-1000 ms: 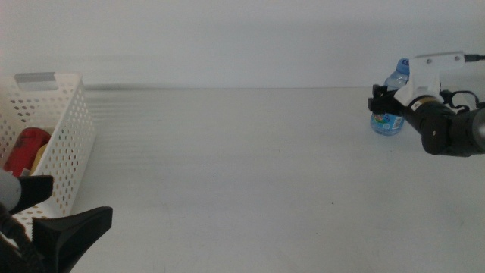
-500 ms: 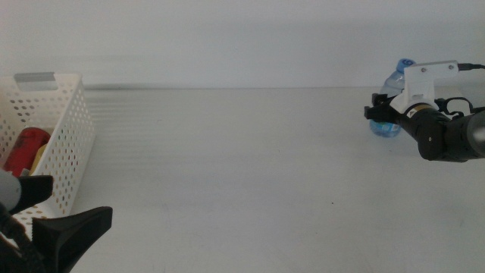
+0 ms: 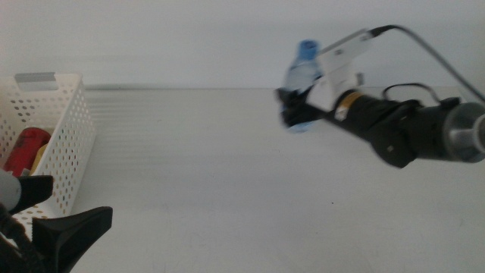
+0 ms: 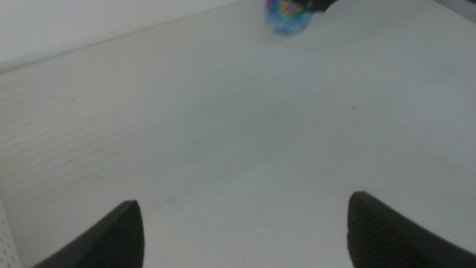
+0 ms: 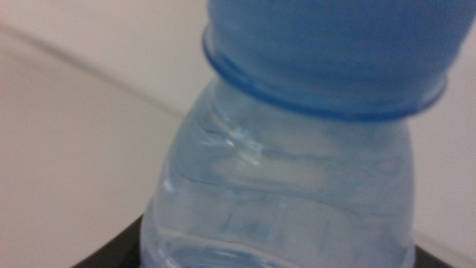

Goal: Use arms to grab the bottles and put them into the dustbin to the left of the table.

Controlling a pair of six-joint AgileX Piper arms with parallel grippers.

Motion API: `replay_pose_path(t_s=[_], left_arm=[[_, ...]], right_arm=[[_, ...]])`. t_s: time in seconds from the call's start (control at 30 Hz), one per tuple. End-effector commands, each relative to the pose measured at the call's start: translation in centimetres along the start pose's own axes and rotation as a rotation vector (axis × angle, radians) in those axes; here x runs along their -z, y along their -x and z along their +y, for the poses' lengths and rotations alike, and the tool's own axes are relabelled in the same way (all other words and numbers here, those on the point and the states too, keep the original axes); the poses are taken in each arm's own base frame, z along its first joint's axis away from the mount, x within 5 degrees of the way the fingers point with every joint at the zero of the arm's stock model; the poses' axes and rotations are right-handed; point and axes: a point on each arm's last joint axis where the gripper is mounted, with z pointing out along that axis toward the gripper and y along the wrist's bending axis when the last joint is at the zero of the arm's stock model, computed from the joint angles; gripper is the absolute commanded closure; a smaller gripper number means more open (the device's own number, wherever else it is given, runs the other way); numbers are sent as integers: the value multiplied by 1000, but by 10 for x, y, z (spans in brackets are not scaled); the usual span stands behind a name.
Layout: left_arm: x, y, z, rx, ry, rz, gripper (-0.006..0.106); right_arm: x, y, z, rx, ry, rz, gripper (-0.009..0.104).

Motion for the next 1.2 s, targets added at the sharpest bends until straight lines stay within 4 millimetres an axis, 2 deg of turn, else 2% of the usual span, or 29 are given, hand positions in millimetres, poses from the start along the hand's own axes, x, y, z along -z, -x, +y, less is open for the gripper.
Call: replay_pose_path(t_s=[0.0,0.27,0.4,0.53,0.77,1.17], left_arm=[[4,15,-1,18,-6,-99,10],[4,15,-1,18,-6,-99,10],[4,15,-1,18,-6,-99,10],[4,15,-1,18,-6,-99,10],[4,15,-1,18,-6,-99,10],[4,15,-1,18,-6,-99,10]], right_arm=[[12,46,22,-12,97,-202,95],[18,47,95,59,404,-185,95],[28,41,123,120,577,-224,95],[33,30,143,90,702,-253,95],[29,11,165,59,782,-222,95],[21,-16,174,81,843,-167,93]])
